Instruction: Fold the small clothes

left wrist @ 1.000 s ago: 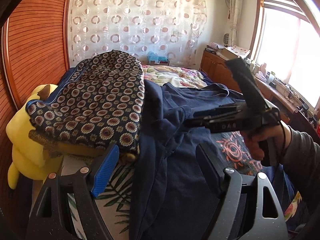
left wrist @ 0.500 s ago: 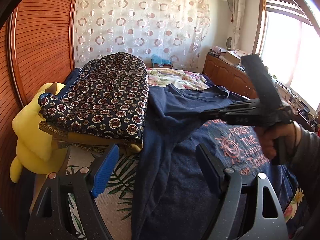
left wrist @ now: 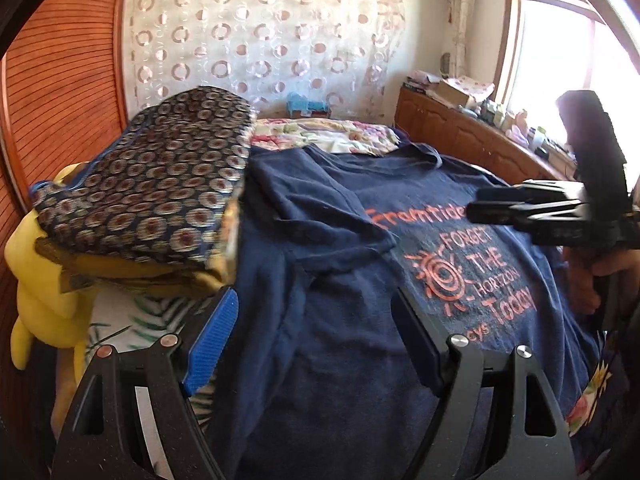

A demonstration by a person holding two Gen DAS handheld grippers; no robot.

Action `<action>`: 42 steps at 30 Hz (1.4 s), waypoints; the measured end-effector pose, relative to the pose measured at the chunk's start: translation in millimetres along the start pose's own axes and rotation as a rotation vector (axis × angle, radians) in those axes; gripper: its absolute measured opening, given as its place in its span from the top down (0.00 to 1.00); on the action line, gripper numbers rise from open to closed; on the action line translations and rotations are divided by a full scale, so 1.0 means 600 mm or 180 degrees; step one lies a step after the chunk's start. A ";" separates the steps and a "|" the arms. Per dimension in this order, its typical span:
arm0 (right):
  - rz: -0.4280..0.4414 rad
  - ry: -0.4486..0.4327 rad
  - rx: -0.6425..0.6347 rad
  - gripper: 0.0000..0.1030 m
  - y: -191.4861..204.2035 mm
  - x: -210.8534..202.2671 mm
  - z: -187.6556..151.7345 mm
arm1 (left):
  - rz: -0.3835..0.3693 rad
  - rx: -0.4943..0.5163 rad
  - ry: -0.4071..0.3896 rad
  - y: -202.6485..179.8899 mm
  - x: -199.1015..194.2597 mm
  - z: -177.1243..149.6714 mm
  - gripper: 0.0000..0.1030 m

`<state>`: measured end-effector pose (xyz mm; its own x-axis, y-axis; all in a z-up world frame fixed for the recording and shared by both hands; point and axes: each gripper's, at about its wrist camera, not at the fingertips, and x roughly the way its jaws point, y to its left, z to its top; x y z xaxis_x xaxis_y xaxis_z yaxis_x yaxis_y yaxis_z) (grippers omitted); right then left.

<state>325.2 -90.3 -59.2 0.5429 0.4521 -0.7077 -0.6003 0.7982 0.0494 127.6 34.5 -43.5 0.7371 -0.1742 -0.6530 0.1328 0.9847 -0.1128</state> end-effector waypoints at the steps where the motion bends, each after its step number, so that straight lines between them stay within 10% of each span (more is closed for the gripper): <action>1: -0.0052 -0.0033 0.0029 0.47 -0.012 -0.011 -0.010 | -0.0010 0.0028 0.0018 -0.007 0.007 0.002 0.23; 22: -0.1238 -0.0213 0.1099 0.46 -0.249 -0.151 -0.186 | -0.0111 0.0609 0.0579 -0.148 0.155 0.037 0.23; 42: -0.0771 0.0126 0.1971 0.51 -0.348 -0.082 -0.203 | -0.0103 0.0592 0.0686 -0.149 0.174 0.037 0.13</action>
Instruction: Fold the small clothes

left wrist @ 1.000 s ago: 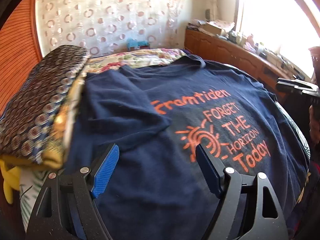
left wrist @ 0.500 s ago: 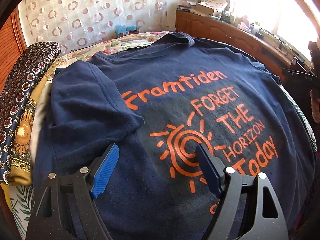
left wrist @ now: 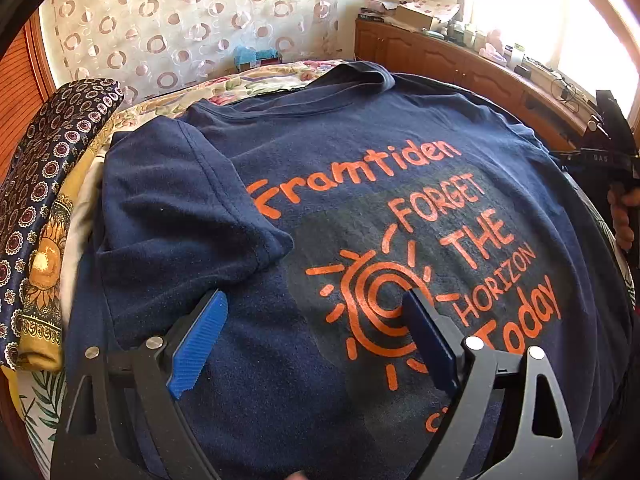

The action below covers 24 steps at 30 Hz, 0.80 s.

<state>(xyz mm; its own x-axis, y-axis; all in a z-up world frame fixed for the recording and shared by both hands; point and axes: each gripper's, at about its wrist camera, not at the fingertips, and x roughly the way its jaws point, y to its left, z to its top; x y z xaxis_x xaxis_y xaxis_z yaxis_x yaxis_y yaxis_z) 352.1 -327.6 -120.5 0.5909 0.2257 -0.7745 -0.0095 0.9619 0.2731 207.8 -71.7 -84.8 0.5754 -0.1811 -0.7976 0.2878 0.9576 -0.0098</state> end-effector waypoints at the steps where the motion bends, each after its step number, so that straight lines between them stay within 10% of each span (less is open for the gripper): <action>1: 0.0035 0.0012 -0.0013 0.53 -0.011 -0.005 -0.002 | -0.0003 -0.0003 0.0002 0.001 0.000 0.000 0.13; 9: -0.0248 -0.0127 -0.0293 0.93 -0.019 -0.047 0.009 | -0.0005 -0.0003 0.0002 0.001 0.001 0.000 0.13; 19: -0.0375 -0.0749 -0.0771 0.96 0.060 -0.128 0.029 | 0.0000 0.0007 0.0002 0.000 0.000 0.000 0.13; 24: -0.0239 -0.0807 -0.0962 0.96 0.104 -0.138 0.019 | -0.0047 0.0096 -0.0091 -0.007 -0.010 0.001 0.46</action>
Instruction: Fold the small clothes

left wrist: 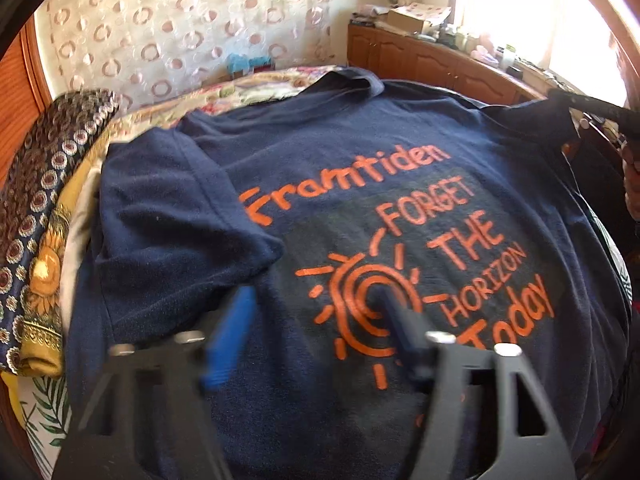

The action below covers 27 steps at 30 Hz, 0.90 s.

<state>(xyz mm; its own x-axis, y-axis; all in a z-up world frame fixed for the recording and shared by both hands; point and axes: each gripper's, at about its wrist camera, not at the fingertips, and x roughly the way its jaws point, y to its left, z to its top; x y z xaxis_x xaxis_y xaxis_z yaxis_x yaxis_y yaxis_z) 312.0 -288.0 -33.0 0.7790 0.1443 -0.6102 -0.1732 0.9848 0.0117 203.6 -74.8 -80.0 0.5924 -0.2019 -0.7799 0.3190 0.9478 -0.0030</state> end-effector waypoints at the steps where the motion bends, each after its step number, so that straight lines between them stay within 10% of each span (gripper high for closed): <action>1: 0.0037 -0.0018 -0.0032 0.96 0.009 -0.003 0.000 | 0.0012 0.0013 -0.0003 -0.002 -0.001 0.000 0.46; 6: 0.0231 -0.0044 -0.0198 0.96 0.047 -0.013 -0.003 | -0.0220 -0.0072 -0.0029 0.005 -0.008 -0.002 0.38; 8: 0.0297 -0.0029 -0.0243 0.96 0.051 -0.007 -0.006 | -0.0355 -0.0135 -0.0058 0.007 -0.017 -0.001 0.19; 15: 0.0481 0.0168 -0.0289 0.94 0.031 0.006 -0.015 | -0.0269 -0.0143 -0.0683 0.000 -0.117 0.024 0.08; 21: 0.0350 0.0069 -0.0225 0.49 -0.021 -0.030 -0.004 | -0.0348 -0.0052 -0.0750 -0.014 -0.146 0.049 0.08; 27: 0.0008 0.0269 -0.0036 0.49 -0.130 -0.012 -0.032 | -0.0498 0.0024 -0.0704 -0.038 -0.133 0.062 0.08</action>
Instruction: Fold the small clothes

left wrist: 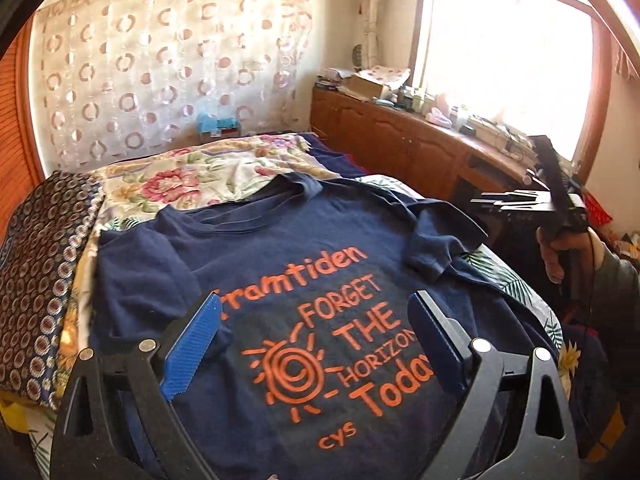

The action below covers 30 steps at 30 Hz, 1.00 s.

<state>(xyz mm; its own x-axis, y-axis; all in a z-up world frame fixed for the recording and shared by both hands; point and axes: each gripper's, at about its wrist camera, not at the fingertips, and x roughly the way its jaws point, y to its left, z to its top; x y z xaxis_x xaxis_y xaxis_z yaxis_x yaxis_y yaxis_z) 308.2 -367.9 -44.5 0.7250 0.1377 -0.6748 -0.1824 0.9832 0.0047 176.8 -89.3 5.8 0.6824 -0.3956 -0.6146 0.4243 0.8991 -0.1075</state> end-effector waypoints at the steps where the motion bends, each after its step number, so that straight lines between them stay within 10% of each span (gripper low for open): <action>1: -0.0041 0.0084 0.0025 0.49 -0.015 0.010 -0.008 | 0.0000 0.0046 0.0015 -0.006 0.005 0.002 0.08; 7: -0.0097 0.0387 0.0067 0.50 -0.048 0.057 -0.029 | -0.0032 0.0122 0.0135 -0.021 0.035 -0.001 0.08; 11: -0.0073 0.0453 -0.0154 0.97 -0.027 0.067 -0.018 | -0.0044 0.0089 0.0107 -0.013 0.037 -0.006 0.08; 27: 0.0944 0.0035 -0.0926 0.97 0.197 0.087 0.214 | 0.0168 -0.0262 0.0096 0.067 0.017 -0.034 0.08; 30: 0.0805 0.0095 -0.0938 0.58 0.202 0.111 0.226 | 0.0190 -0.0259 0.0103 0.073 0.014 -0.040 0.08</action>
<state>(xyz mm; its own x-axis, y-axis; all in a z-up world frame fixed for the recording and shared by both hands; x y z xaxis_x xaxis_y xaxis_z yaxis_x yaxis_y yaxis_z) 424.6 -223.1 11.4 0.6139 0.3637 -0.7006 -0.5391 0.8415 -0.0356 187.0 -48.6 -23.0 0.6849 -0.3358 -0.6467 0.3328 0.9337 -0.1323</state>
